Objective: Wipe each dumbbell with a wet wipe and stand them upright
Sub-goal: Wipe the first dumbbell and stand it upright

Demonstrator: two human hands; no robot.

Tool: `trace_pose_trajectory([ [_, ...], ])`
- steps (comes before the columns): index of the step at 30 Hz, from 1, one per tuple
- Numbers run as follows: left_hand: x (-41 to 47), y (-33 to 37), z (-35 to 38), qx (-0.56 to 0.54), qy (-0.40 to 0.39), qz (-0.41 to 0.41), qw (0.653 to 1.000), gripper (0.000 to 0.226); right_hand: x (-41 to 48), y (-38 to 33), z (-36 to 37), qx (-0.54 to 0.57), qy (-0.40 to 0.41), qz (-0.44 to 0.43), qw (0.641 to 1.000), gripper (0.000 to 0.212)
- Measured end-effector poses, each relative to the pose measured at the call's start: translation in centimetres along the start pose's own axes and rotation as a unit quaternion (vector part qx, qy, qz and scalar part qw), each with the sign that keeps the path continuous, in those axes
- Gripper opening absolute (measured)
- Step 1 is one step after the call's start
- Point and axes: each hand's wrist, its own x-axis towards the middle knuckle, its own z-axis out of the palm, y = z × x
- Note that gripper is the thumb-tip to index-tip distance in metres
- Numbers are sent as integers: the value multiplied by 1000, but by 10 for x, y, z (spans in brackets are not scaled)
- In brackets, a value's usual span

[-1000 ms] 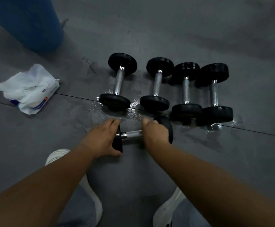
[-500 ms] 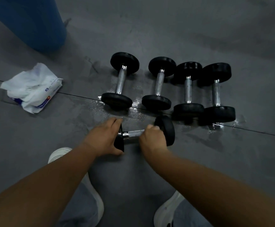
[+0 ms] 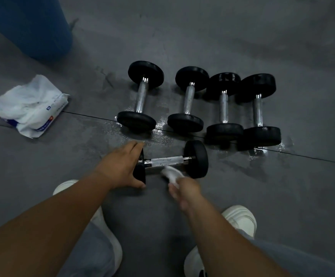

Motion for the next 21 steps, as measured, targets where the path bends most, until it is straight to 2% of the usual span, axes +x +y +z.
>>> trace_pose_trajectory([
  [1, 0, 0, 1, -2, 3, -1, 1000, 130, 11, 2, 2, 179, -6, 66, 982, 20],
  [2, 0, 1, 2, -1, 4, -1, 1000, 131, 23, -1, 3, 304, -30, 95, 947, 23],
  [4, -1, 2, 3, 3, 5, -4, 1000, 131, 32, -12, 5, 444, -62, 108, 887, 24],
  [6, -1, 1, 3, -1, 4, -10, 1000, 132, 19, -12, 5, 466, -82, 79, 877, 21],
  [8, 0, 1, 3, -14, 1, -10, 1000, 131, 6, -4, 4, 417, -40, 67, 906, 20],
  [9, 0, 0, 3, -18, 2, -10, 1000, 131, 2, -1, 2, 427, -32, 78, 900, 21],
  [11, 0, 0, 5, -12, 6, -5, 1000, 131, 14, -4, 4, 442, -79, 102, 888, 26],
  [14, 1, 0, 8, -11, 5, -9, 1000, 132, 27, -21, 13, 439, -79, 123, 887, 25],
  [18, 2, -5, 9, -20, 6, -12, 1000, 131, 3, -11, 12, 413, -45, 103, 904, 32],
  [21, 2, -3, 10, -24, 0, -12, 1000, 131, 22, -30, 17, 370, -45, 100, 923, 37],
])
